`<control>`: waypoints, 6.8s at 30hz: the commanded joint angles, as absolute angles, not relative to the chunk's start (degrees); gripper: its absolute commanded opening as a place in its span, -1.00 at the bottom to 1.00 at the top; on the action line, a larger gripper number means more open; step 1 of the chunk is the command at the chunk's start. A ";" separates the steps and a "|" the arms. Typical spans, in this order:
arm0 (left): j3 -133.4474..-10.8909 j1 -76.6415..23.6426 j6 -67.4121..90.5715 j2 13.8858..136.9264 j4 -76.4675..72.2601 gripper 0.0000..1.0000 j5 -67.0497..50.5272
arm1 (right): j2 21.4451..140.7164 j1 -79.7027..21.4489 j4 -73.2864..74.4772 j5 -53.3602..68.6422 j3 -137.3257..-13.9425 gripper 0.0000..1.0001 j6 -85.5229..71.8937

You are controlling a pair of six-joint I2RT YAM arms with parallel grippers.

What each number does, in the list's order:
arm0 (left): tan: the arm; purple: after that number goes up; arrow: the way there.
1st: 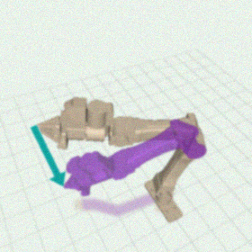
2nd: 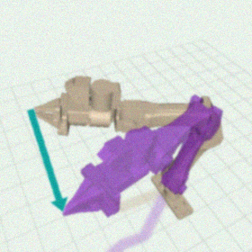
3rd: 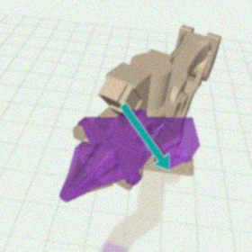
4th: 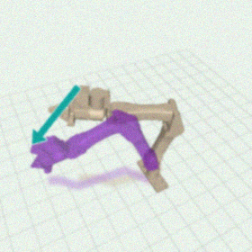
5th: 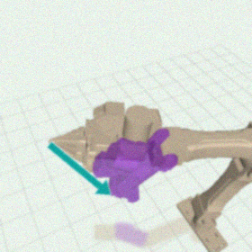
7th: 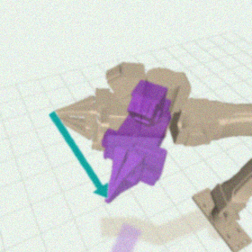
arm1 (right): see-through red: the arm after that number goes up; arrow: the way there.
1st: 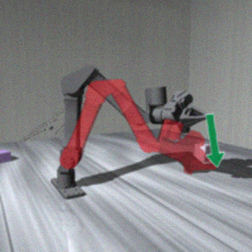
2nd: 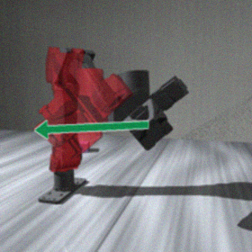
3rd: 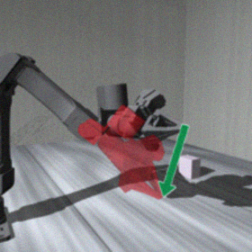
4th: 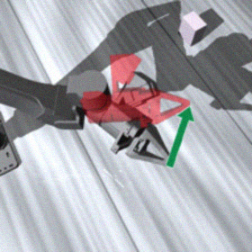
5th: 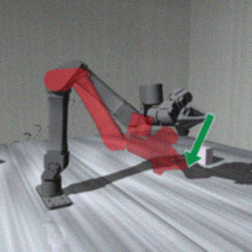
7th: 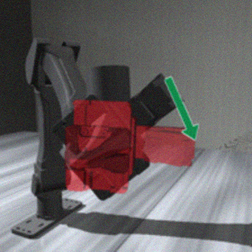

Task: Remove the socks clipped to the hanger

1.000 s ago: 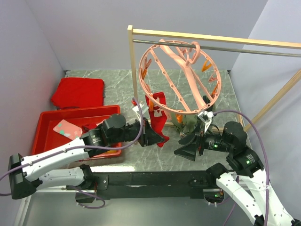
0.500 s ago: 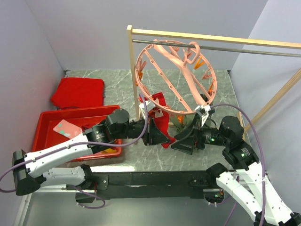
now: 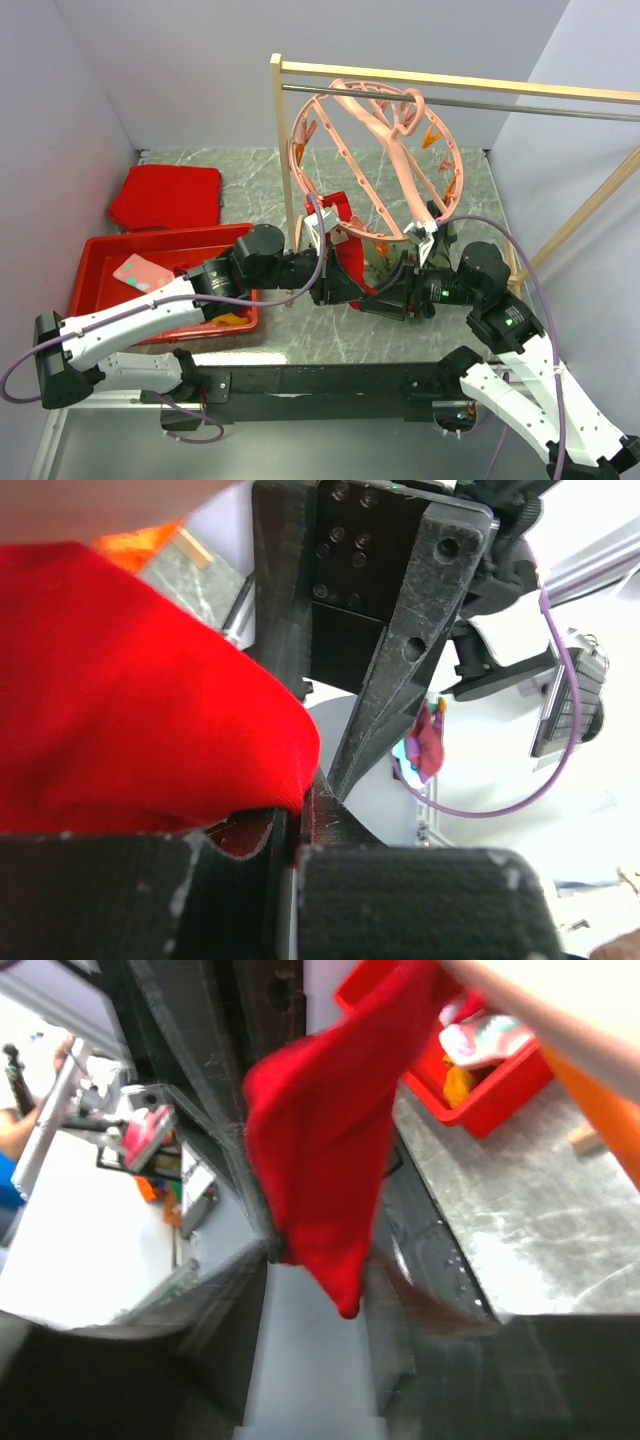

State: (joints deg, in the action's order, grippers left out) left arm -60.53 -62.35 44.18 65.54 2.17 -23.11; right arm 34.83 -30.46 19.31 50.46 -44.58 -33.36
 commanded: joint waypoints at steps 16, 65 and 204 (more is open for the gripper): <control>-58.36 -62.58 42.45 54.33 7.73 0.34 -9.42 | 33.22 -31.47 19.69 47.64 -43.68 -1.00 -32.87; -66.27 -60.03 39.80 56.25 8.18 0.49 15.21 | 10.90 -31.46 41.92 29.35 -48.96 -1.00 -35.77; -67.15 -33.50 39.12 50.27 49.66 -0.98 33.22 | 13.97 -31.46 42.98 25.13 -35.78 0.99 -34.02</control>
